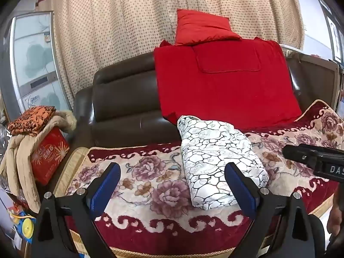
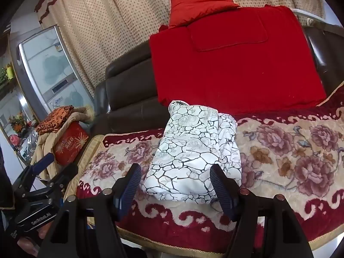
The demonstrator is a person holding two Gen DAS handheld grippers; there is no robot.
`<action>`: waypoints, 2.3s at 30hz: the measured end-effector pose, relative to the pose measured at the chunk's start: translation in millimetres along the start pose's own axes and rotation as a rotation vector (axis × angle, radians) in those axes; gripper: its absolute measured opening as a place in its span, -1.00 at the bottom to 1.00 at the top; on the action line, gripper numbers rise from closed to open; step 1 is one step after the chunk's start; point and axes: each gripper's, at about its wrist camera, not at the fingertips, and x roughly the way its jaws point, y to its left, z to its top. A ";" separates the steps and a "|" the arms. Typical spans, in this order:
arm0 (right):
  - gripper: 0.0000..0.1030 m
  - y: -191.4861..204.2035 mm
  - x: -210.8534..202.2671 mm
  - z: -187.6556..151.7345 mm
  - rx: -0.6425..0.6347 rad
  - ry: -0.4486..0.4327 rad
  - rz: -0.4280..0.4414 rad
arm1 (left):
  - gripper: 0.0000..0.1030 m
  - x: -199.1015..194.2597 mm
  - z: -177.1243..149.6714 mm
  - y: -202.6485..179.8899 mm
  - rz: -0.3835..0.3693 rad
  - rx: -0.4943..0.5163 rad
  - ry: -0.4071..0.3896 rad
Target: Fold large clothes
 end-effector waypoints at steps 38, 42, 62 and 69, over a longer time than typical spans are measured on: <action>0.36 -50.2 79.6 -22.7 0.095 0.170 -0.104 | 0.89 129.6 -63.8 8.1 0.003 -0.044 0.342; 0.35 -62.5 110.4 -22.6 0.132 0.216 -0.097 | 0.88 164.8 -61.8 11.1 0.021 -0.058 0.373; -0.15 -66.5 182.0 4.0 0.086 0.245 -0.076 | 0.89 236.3 -58.8 7.5 0.022 -0.045 0.350; -0.15 -73.0 223.5 22.9 0.099 0.296 -0.118 | 0.89 239.3 -58.1 7.2 0.014 -0.041 0.343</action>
